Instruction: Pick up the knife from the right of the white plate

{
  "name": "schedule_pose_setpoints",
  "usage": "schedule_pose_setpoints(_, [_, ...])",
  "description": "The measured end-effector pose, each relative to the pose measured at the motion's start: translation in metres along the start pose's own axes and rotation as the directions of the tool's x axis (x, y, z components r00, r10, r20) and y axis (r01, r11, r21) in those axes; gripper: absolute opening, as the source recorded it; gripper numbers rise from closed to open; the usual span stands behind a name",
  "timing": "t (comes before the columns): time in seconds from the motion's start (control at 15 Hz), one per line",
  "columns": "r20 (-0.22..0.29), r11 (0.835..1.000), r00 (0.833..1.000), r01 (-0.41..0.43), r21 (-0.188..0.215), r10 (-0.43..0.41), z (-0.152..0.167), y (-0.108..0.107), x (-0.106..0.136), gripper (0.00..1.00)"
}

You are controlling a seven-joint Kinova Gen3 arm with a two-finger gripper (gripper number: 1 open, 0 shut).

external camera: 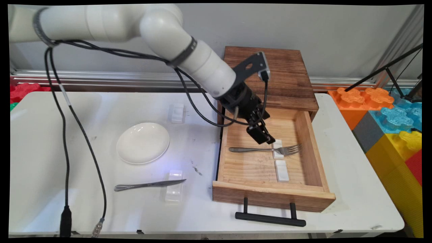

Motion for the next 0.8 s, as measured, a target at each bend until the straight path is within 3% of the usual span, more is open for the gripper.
schedule_pose_setpoints(0.33, [0.037, 0.999, 0.999, 0.034, 0.018, -0.035, -0.048, 0.017, -0.001, 1.0])
schedule_pose_setpoints(0.8, [0.08, 0.997, 0.994, 0.069, 0.03, -0.071, -0.103, 0.037, -0.034, 1.0])
